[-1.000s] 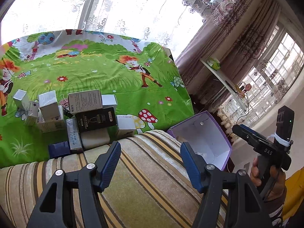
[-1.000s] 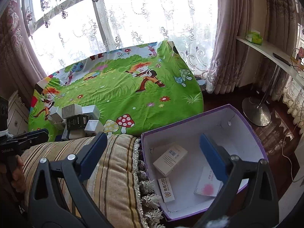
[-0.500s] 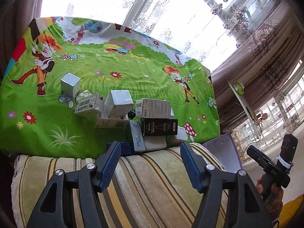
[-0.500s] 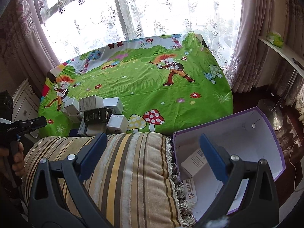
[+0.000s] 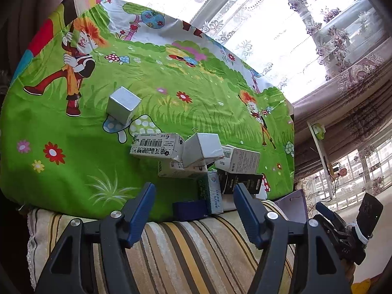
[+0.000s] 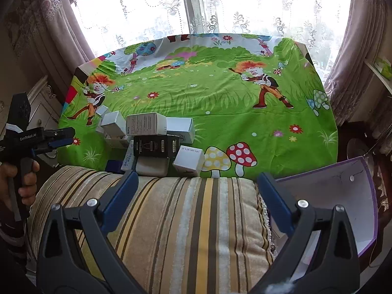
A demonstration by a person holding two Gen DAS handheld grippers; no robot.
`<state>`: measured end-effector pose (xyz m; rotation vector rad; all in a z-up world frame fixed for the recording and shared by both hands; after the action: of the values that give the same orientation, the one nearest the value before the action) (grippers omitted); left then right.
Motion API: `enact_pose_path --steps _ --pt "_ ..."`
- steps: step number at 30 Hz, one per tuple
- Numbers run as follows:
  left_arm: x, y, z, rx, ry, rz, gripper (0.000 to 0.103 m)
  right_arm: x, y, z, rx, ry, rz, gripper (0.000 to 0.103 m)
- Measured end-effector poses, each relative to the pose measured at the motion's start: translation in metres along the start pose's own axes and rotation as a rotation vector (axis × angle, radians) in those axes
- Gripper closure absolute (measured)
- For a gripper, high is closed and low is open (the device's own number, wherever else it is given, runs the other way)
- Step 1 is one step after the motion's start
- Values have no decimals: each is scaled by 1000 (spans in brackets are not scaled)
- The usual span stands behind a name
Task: Organize rigid objects
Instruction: 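Move both open tools back to the box pile on the bed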
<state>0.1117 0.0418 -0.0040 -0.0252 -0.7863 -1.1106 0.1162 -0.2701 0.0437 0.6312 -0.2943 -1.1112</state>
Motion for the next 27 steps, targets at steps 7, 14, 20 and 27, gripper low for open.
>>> enact_pose_path --steps 7,14,20,27 --pt "-26 25 -16 -42 -22 73 26 -29 13 -28 -47 39 41 4" --pt "-44 45 -36 -89 -47 116 20 -44 28 -50 -78 65 41 4" --pt "-53 53 -54 -140 -68 127 18 -56 39 -72 -114 93 36 4" --pt "-62 56 -72 -203 -143 82 16 -67 48 -91 -127 94 22 4"
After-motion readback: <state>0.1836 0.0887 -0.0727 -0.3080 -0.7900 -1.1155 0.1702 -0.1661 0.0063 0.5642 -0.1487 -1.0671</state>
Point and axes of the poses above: each gripper's, at about its wrist camera, not at the fingertips, and z roughly against the way its jaws point, x to its right, y to its top, the point moved 4 cm from there along -z, roughly the way its jaws point, and after that the axes turned 4 degrees about z, right-handed, at the moved point
